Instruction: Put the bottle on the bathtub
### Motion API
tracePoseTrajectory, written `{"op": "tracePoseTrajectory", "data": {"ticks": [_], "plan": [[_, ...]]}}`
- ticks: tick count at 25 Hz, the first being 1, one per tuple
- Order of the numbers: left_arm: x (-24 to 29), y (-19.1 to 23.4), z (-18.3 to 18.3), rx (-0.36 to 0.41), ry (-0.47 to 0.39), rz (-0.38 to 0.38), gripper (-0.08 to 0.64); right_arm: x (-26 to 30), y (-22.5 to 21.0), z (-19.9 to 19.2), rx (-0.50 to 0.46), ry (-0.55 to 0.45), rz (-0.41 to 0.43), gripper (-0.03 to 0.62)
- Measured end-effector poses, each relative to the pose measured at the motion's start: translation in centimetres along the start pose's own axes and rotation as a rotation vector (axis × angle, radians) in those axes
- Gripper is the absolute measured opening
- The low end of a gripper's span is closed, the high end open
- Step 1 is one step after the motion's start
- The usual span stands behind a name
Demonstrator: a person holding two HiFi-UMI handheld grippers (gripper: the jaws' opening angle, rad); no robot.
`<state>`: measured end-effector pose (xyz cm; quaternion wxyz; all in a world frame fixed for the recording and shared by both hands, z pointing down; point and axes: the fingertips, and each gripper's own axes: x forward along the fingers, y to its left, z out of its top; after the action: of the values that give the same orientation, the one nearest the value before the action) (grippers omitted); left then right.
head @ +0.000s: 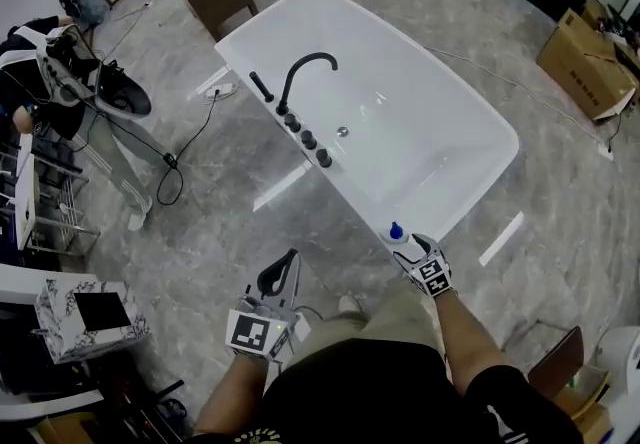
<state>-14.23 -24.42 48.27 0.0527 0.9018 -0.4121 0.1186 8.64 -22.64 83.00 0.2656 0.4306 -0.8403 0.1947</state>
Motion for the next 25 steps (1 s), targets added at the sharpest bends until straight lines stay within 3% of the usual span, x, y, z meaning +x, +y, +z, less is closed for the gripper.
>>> {"op": "tracePoseTrajectory", "data": {"ticks": [4,12,13,17,25], "plan": [[0.1,-0.1,1.6,0.005,-0.047,-0.004,0.009,-3.9,0.5,1.5,0.017,-0.053,-0.022,0.268],[0.5,0.0,4.6,-0.046,-0.139,-0.025,0.009,-14.7,1.5,11.0,0.120,-0.325,-0.071,0.265],[0.5,0.0,4.8,-0.052,-0.149,-0.032,0.009,-15.8,1.7,12.3,0.126,-0.360,-0.082,0.238],[0.3,-0.4,5.9,-0.083,-0.192,-0.059,0.009,-20.2,1.7,16.6,0.138,-0.456,-0.181,0.026],[-0.1,-3.8,8.0,-0.060,-0.224,-0.166,0.009,-30.9,3.0,22.7,0.142,-0.626,-0.286,0.011]]}}
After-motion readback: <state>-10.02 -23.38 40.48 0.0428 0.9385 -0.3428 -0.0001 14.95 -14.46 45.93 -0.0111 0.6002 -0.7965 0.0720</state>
